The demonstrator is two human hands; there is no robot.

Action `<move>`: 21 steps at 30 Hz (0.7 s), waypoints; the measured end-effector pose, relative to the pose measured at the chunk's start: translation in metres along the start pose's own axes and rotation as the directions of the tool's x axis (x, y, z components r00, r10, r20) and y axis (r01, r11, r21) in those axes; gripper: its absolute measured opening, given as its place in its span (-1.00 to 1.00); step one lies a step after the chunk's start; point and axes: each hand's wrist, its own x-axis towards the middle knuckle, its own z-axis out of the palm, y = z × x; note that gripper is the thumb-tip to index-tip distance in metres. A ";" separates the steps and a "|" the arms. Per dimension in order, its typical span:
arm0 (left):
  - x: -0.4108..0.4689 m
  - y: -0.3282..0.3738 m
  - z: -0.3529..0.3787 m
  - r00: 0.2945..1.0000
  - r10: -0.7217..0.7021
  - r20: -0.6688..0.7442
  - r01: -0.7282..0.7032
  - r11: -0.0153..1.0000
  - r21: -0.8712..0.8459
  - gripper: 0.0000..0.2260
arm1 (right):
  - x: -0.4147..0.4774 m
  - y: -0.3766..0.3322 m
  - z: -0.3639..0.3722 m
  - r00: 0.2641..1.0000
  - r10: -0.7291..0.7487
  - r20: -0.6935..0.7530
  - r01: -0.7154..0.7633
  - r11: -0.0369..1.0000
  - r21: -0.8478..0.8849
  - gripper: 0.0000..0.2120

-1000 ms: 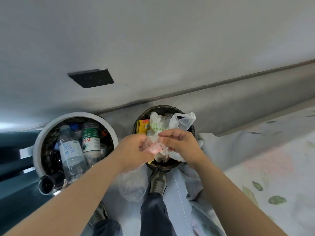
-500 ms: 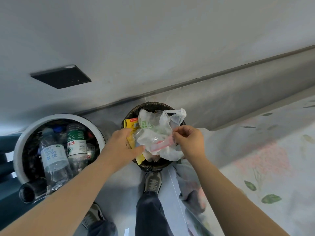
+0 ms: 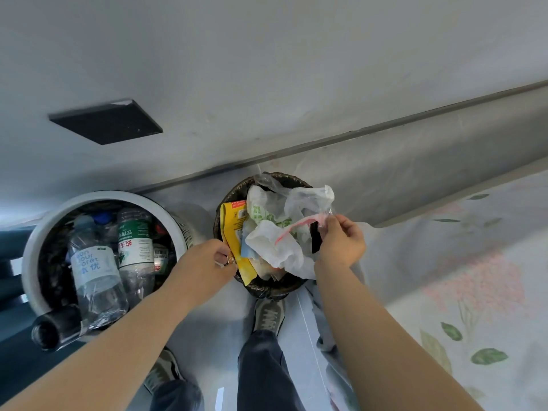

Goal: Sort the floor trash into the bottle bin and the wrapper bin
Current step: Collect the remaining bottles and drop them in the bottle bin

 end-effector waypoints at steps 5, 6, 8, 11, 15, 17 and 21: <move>0.001 0.000 0.000 1.000 -0.013 0.011 0.014 1.000 -0.026 -0.76 | -0.010 -0.004 -0.001 0.998 -0.043 0.050 0.038 0.995 0.095 -0.94; 0.001 0.000 0.000 1.000 -0.012 0.013 0.012 1.000 -0.029 -0.77 | -0.010 -0.001 -0.004 0.998 -0.056 0.031 0.055 0.998 0.041 -0.95; 0.001 0.001 0.000 1.000 -0.007 0.011 0.007 0.999 -0.032 -0.78 | -0.004 0.008 -0.011 0.995 -0.096 -0.011 0.094 0.989 -0.117 -0.92; 0.000 0.002 0.000 1.000 0.006 0.003 -0.006 1.000 -0.017 -0.78 | 0.002 0.019 -0.017 0.981 -0.187 0.042 0.188 0.896 -0.402 -0.88; 0.000 -0.001 0.002 1.000 0.011 -0.010 -0.011 1.000 0.012 -0.76 | 0.006 0.025 -0.021 0.893 -0.315 0.321 0.446 0.525 -0.725 -0.85; -0.001 -0.003 0.004 1.000 0.016 -0.016 -0.015 0.999 0.033 -0.75 | 0.008 0.023 -0.022 0.805 -0.242 0.541 0.582 0.146 -0.800 -0.80; -0.005 -0.002 0.006 0.999 0.026 -0.028 -0.024 0.998 0.051 -0.77 | 0.008 0.015 -0.021 0.708 0.031 0.706 0.676 -0.320 -0.664 -0.73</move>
